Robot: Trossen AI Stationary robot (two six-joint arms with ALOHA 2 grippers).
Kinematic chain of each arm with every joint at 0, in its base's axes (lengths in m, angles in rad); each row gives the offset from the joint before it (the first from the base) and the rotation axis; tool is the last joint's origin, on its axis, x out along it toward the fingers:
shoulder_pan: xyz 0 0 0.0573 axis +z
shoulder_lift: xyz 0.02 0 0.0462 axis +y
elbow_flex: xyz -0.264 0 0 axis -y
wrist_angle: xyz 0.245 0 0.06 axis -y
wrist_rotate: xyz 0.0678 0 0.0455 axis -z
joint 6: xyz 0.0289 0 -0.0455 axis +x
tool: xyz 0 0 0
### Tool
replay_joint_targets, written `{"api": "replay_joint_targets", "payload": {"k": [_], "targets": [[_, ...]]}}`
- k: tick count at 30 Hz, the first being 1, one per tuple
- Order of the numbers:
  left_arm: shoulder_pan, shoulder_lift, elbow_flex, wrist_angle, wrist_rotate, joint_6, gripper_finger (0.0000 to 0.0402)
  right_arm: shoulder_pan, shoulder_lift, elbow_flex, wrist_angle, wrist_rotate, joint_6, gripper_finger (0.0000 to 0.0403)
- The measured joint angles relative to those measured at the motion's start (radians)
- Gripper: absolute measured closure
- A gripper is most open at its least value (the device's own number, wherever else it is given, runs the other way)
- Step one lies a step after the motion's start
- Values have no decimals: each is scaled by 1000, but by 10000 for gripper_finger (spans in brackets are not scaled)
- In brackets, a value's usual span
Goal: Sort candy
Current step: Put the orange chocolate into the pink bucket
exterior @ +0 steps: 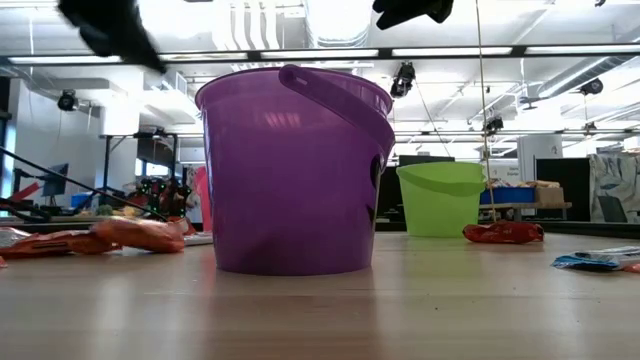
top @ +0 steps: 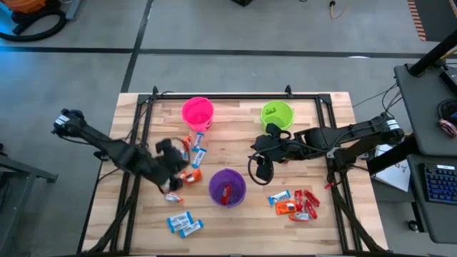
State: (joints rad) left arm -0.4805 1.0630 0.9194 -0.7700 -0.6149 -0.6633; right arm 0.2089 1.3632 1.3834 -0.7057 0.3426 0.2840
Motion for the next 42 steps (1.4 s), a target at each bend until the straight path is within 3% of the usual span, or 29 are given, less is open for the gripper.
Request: {"api": "replay_joint_targets", "payload": {"k": [3,8,10,17,28,31,37,42], "targets": [[47,-72,11,2,17,52,401,0,0,0,0,0,2,236],[122,-134,-27,-5,297,88,401,0,0,0,0,-1,3,236],[137,-133,-52,-5,343,62,401,0,0,0,0,-1,3,236],[137,-70,-134,67,345,21,376,0,0,0,0,-1,11,236],[137,12,-246,163,333,-49,227,0,-1,0,0,-1,20,236],[137,32,-304,254,327,-57,200,0,-1,0,0,-1,22,236],[137,96,-417,480,326,-96,197,0,-1,0,0,-1,38,236],[137,167,-452,535,326,-115,212,0,-1,-3,0,-1,47,236]]}}
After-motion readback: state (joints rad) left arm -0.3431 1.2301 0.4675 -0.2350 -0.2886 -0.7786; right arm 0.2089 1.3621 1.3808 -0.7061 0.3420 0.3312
